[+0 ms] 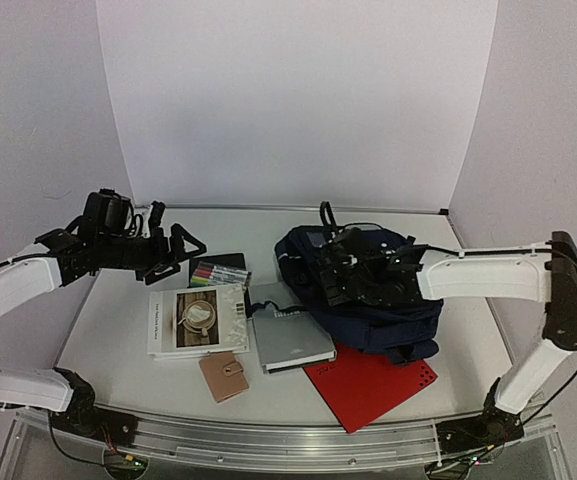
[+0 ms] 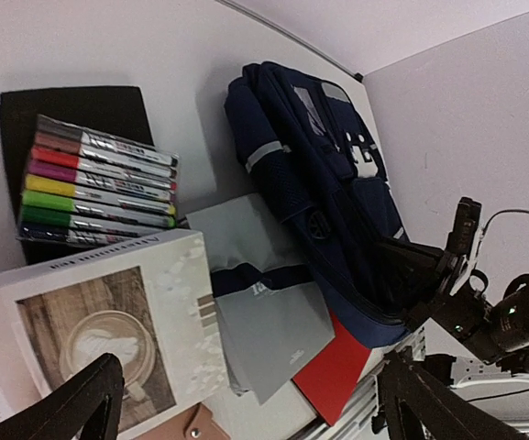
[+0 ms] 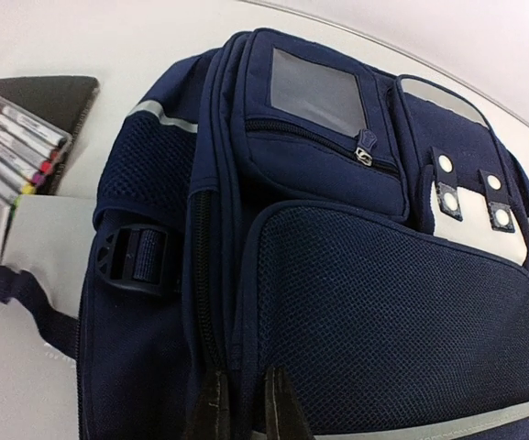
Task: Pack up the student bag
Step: Adjust the student bag at the center of the board.
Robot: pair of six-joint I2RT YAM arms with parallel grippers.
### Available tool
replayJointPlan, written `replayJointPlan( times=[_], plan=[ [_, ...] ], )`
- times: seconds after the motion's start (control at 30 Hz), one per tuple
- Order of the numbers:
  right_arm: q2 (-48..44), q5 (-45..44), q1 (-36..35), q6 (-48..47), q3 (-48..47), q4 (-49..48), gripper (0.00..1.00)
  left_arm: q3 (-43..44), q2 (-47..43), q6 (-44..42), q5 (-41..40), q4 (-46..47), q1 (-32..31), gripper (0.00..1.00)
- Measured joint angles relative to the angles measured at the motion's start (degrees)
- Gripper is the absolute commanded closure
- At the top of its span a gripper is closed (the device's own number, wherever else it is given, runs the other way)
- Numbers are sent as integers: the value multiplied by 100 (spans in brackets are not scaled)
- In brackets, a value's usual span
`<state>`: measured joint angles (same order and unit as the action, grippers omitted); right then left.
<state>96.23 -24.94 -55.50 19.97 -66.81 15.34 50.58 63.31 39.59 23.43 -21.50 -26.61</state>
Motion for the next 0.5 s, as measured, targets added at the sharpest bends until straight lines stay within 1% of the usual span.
replayJointPlan(
  times=[0.13, 0.27, 0.4, 0.5],
  plan=[
    [-1035, 562, 8, -136, 681, -411, 100, -100, 296, 578, -280, 667, -751, 3],
    [-1717, 992, 6, -171, 1196, -802, 100, 13, 1015, 925, -475, 1290, -1315, 2],
    [-2213, 1245, -1, -163, 1627, -1035, 100, 320, 1777, 1124, -614, 1741, -1724, 1],
    [-2529, 1363, -3, -131, 1858, -1141, 100, 472, 2120, 1222, -669, 2024, -1907, 1]
  ],
)
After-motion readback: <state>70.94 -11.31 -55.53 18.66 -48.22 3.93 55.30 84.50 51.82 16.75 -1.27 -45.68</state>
